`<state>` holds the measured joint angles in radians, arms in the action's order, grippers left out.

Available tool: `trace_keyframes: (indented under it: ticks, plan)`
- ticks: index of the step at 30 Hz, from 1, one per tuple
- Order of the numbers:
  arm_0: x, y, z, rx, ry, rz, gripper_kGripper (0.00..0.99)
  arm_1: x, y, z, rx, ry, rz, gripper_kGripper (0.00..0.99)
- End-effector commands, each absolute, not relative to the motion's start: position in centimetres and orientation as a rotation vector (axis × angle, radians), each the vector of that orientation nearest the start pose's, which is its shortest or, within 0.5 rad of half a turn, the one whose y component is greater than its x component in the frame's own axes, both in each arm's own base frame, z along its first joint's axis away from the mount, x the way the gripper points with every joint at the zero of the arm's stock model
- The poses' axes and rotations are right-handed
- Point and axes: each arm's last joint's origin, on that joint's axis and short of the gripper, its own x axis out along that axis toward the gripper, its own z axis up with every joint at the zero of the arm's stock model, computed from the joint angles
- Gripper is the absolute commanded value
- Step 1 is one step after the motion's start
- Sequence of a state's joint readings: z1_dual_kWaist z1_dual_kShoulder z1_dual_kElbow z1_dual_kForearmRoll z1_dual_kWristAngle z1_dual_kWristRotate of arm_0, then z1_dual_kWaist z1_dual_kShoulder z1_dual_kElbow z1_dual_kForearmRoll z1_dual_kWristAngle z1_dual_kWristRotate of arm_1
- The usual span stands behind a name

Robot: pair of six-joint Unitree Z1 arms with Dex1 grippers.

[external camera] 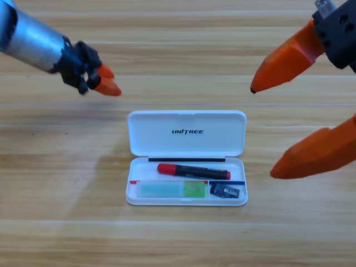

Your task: Clean up eraser and pencils

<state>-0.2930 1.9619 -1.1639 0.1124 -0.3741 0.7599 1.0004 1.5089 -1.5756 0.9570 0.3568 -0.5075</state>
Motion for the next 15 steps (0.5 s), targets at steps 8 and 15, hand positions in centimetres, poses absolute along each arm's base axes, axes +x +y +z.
trace_keyframes:
  ticks: [8,15]
  plan:
    - [37.4,-17.6,19.1,0.615,0.696,-1.089,0.000,12.1,22.9,42.2,-0.672,0.601,1.523,0.959]
    - [37.2,-18.6,18.1,0.515,0.700,-1.226,0.000,12.1,22.9,42.4,-0.670,0.596,1.526,0.959]
